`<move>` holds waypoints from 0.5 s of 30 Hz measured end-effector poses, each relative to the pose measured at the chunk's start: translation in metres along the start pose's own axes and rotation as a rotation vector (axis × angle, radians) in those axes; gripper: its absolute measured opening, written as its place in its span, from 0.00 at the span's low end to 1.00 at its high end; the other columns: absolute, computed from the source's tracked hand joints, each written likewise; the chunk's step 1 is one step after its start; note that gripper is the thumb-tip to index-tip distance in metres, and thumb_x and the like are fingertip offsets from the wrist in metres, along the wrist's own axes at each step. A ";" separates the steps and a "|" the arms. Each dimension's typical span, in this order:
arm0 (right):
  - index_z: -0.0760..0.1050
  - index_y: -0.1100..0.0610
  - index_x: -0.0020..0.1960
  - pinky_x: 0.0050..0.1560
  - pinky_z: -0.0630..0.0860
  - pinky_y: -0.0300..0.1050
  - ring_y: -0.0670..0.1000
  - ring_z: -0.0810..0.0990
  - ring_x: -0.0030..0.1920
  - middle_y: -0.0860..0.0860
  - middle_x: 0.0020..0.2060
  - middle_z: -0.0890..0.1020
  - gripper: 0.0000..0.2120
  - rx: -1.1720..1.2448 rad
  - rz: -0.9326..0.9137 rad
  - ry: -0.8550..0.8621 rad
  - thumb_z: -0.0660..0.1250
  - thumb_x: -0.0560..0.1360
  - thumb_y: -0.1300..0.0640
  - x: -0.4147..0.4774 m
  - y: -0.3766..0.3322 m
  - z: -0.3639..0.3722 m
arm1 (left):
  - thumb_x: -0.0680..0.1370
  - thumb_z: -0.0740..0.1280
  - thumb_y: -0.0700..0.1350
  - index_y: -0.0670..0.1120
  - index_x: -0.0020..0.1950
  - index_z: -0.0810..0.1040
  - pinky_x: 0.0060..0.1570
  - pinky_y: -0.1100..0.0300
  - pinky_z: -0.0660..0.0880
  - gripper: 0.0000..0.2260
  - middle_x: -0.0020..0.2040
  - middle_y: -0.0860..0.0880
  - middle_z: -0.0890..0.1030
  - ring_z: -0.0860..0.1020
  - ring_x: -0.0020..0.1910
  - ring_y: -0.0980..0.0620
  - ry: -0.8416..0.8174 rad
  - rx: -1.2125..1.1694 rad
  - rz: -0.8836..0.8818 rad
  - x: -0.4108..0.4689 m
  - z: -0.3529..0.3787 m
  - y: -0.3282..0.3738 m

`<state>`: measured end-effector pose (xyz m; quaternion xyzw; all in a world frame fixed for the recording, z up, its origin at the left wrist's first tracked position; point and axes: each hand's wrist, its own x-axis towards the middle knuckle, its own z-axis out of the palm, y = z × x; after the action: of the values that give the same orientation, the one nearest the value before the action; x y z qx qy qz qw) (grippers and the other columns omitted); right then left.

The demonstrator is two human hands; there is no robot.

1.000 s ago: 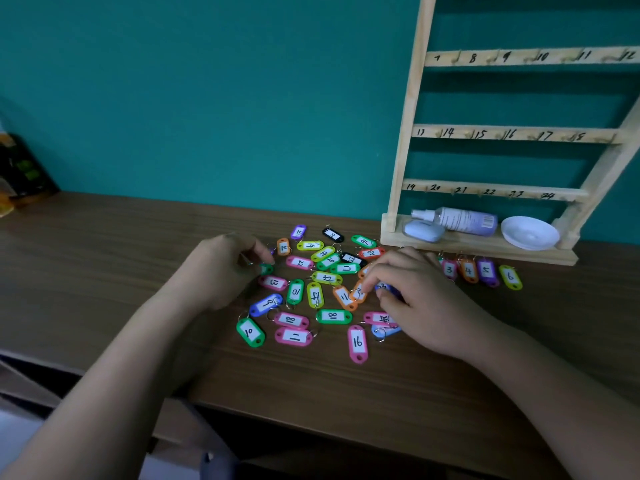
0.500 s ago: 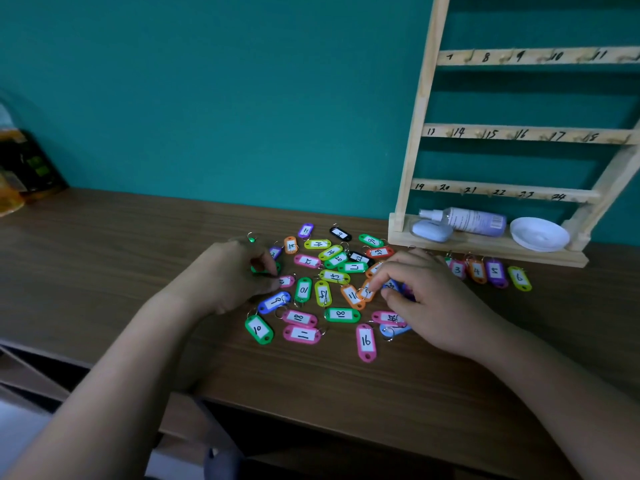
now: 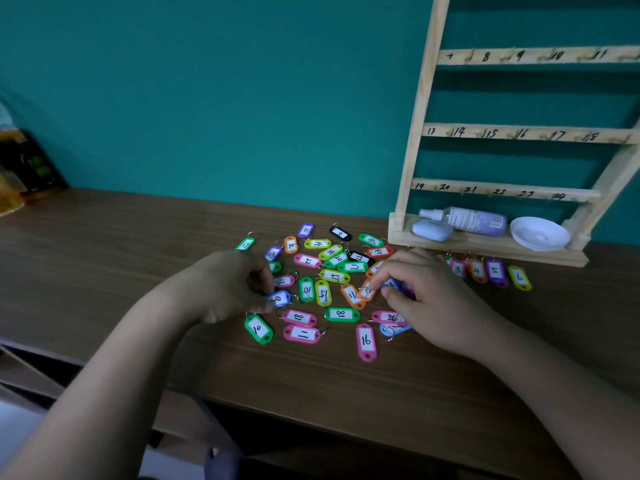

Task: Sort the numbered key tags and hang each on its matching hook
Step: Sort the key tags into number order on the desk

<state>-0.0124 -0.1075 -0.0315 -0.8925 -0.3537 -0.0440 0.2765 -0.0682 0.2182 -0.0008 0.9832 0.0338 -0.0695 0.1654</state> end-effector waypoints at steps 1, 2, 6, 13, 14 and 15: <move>0.83 0.45 0.54 0.67 0.68 0.53 0.44 0.74 0.61 0.37 0.52 0.79 0.09 0.002 -0.004 0.005 0.70 0.82 0.59 0.000 0.000 0.000 | 0.73 0.80 0.54 0.58 0.45 0.82 0.42 0.62 0.71 0.08 0.47 0.58 0.82 0.78 0.48 0.61 0.011 0.004 0.000 0.000 -0.001 0.000; 0.83 0.45 0.54 0.67 0.68 0.53 0.44 0.74 0.61 0.37 0.52 0.79 0.08 0.004 -0.007 0.009 0.70 0.82 0.58 0.000 0.000 0.000 | 0.73 0.80 0.54 0.58 0.44 0.82 0.42 0.61 0.72 0.07 0.46 0.58 0.82 0.79 0.48 0.61 0.033 -0.004 0.002 0.000 -0.001 0.000; 0.82 0.44 0.53 0.67 0.67 0.49 0.40 0.74 0.61 0.35 0.52 0.79 0.07 0.022 -0.026 0.033 0.70 0.82 0.56 0.001 -0.002 0.000 | 0.73 0.80 0.54 0.59 0.43 0.83 0.46 0.58 0.78 0.07 0.43 0.58 0.85 0.82 0.45 0.61 0.173 -0.137 0.040 -0.002 -0.003 0.007; 0.82 0.44 0.55 0.56 0.65 0.27 0.38 0.77 0.58 0.34 0.49 0.81 0.05 0.063 -0.064 0.093 0.71 0.82 0.53 0.001 -0.006 0.003 | 0.75 0.80 0.49 0.57 0.47 0.86 0.45 0.57 0.79 0.05 0.43 0.59 0.86 0.83 0.41 0.60 0.237 -0.427 0.236 -0.008 0.011 0.044; 0.82 0.44 0.56 0.55 0.66 0.25 0.37 0.78 0.58 0.35 0.49 0.81 0.04 0.084 -0.064 0.095 0.72 0.81 0.51 0.000 -0.007 0.003 | 0.74 0.81 0.49 0.57 0.48 0.85 0.44 0.56 0.80 0.07 0.42 0.59 0.86 0.83 0.41 0.59 0.245 -0.456 0.245 -0.007 0.014 0.050; 0.81 0.44 0.57 0.54 0.67 0.25 0.37 0.78 0.58 0.35 0.50 0.82 0.05 0.114 -0.061 0.097 0.73 0.81 0.49 0.000 -0.008 0.003 | 0.73 0.82 0.50 0.56 0.48 0.85 0.43 0.56 0.80 0.09 0.42 0.58 0.86 0.84 0.40 0.59 0.250 -0.477 0.252 -0.007 0.017 0.057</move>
<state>-0.0177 -0.1010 -0.0306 -0.8609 -0.3689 -0.0754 0.3422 -0.0721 0.1587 0.0030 0.9141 -0.0529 0.0829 0.3934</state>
